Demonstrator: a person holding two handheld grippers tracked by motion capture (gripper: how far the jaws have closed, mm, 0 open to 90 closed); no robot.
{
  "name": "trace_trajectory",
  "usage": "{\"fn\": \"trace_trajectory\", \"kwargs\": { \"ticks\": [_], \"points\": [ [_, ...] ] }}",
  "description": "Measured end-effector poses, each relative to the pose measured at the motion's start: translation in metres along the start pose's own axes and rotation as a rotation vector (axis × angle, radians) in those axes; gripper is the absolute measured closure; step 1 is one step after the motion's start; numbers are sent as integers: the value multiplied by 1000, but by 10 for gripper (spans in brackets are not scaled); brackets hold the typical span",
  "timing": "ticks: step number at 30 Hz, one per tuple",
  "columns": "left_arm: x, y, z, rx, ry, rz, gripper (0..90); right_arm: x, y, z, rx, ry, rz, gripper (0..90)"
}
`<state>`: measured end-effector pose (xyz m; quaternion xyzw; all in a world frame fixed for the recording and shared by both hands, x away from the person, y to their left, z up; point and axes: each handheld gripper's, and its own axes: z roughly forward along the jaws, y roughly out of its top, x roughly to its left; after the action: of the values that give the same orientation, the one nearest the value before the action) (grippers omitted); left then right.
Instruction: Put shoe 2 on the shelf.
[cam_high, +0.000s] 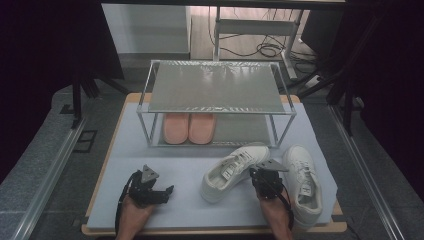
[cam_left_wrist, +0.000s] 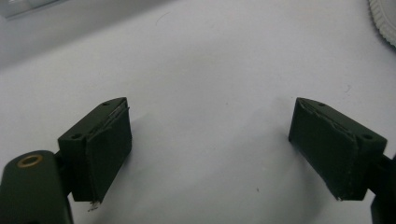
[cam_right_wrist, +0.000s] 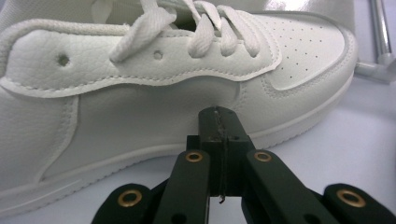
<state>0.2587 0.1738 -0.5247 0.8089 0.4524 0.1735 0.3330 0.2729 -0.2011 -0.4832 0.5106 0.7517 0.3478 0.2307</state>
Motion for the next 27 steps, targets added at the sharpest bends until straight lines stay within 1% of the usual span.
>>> {"fn": "trace_trajectory", "kwargs": {
  "ticks": [2, 3, 5, 6, 7, 8, 10, 11, 12, 13, 14, 15, 16, 17, 19, 22, 23, 24, 25, 27],
  "points": [
    [0, 0, 0, 0, 0, 0, 134, -2, 0, -1, 3, 9, 7, 900],
    [0, 0, 0, 0, 0, 0, 135, -5, -1, -5, -6, -26, 12, 900],
    [0, 0, 0, 0, 0, 0, 134, -12, 1, -7, -11, -47, 39, 900],
    [0, 0, 0, 0, 0, 0, 134, -12, 1, -7, -11, -47, 39, 900],
    [0, 0, 0, 0, 0, 0, 134, -18, 5, -5, -14, -83, 52, 900],
    [0, 0, 0, 0, 0, 0, 134, -21, 8, -3, -18, -92, 55, 900],
    [0, 0, 0, 0, 0, 0, 134, -25, 15, 2, -27, -127, 56, 900],
    [0, 0, 0, 0, 0, 0, 134, -25, 15, 2, -27, -127, 56, 900],
    [0, 0, 0, 0, 0, 0, 134, -28, 21, 7, -38, -153, 61, 900],
    [0, 0, 0, 0, 0, 0, 134, -30, 23, 9, -42, -166, 63, 900],
    [0, 0, 0, 0, 0, 0, 134, -30, 23, 9, -42, -166, 63, 900],
    [0, 0, 0, 0, 0, 0, 134, -33, 27, 12, -50, -187, 69, 900],
    [0, 0, 0, 0, 0, 0, 134, -33, 27, 12, -50, -187, 69, 900],
    [0, 0, 0, 0, 0, 0, 134, -36, 31, 15, -56, -208, 77, 900],
    [0, 0, 0, 0, 0, 0, 134, -38, 34, 17, -63, -238, 78, 900],
    [0, 0, 0, 0, 0, 0, 134, -41, 39, 22, -62, -287, 80, 900],
    [0, 0, 0, 0, 0, 0, 134, -41, 39, 22, -62, -287, 80, 900],
    [0, 0, 0, 0, 0, 0, 135, -43, 42, 27, -57, -314, 75, 900],
    [0, 0, 0, 0, 0, 0, 135, -43, 42, 27, -57, -314, 75, 900],
    [0, 0, 0, 0, 0, -1, 134, -45, 44, 31, -49, -339, 81, 900]
  ]
}}
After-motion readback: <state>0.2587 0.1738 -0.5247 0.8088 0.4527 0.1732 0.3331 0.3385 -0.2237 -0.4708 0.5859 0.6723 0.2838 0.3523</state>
